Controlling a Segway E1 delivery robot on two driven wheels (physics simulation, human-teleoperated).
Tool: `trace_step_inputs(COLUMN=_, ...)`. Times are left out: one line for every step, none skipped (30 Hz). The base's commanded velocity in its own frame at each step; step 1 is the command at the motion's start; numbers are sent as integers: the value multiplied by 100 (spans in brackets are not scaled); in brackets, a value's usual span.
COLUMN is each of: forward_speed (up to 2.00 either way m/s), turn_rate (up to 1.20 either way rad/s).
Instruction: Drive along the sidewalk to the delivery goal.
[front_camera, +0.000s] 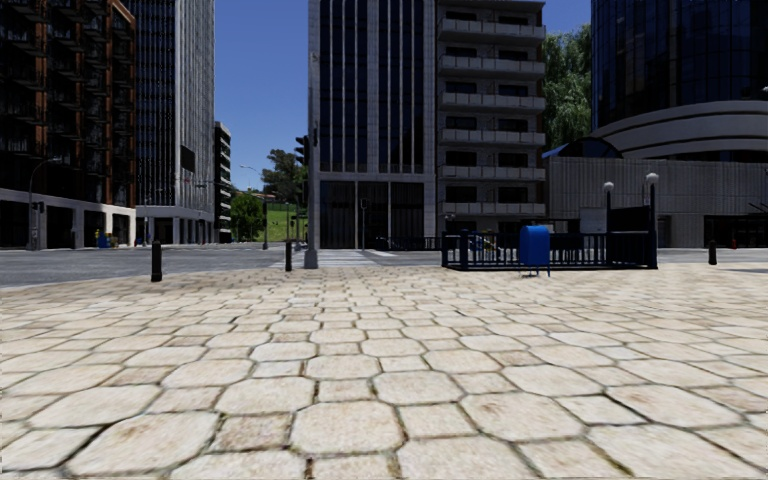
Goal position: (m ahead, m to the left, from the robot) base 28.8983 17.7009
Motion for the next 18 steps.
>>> trace_step_inputs(forward_speed=200, turn_rate=0)
trace_step_inputs(forward_speed=200, turn_rate=0)
trace_step_inputs(forward_speed=200, turn_rate=0)
trace_step_inputs(forward_speed=200, turn_rate=0)
trace_step_inputs(forward_speed=200, turn_rate=0)
trace_step_inputs(forward_speed=200, turn_rate=0)
trace_step_inputs(forward_speed=200, turn_rate=0)
trace_step_inputs(forward_speed=200, turn_rate=0)
trace_step_inputs(forward_speed=200, turn_rate=0)
trace_step_inputs(forward_speed=200, turn_rate=0)
trace_step_inputs(forward_speed=200, turn_rate=0)
trace_step_inputs(forward_speed=200, turn_rate=0)
trace_step_inputs(forward_speed=200, turn_rate=0)
trace_step_inputs(forward_speed=200, turn_rate=0)
trace_step_inputs(forward_speed=200, turn_rate=0)
trace_step_inputs(forward_speed=200, turn_rate=0)
trace_step_inputs(forward_speed=200, turn_rate=0)
trace_step_inputs(forward_speed=200, turn_rate=0)
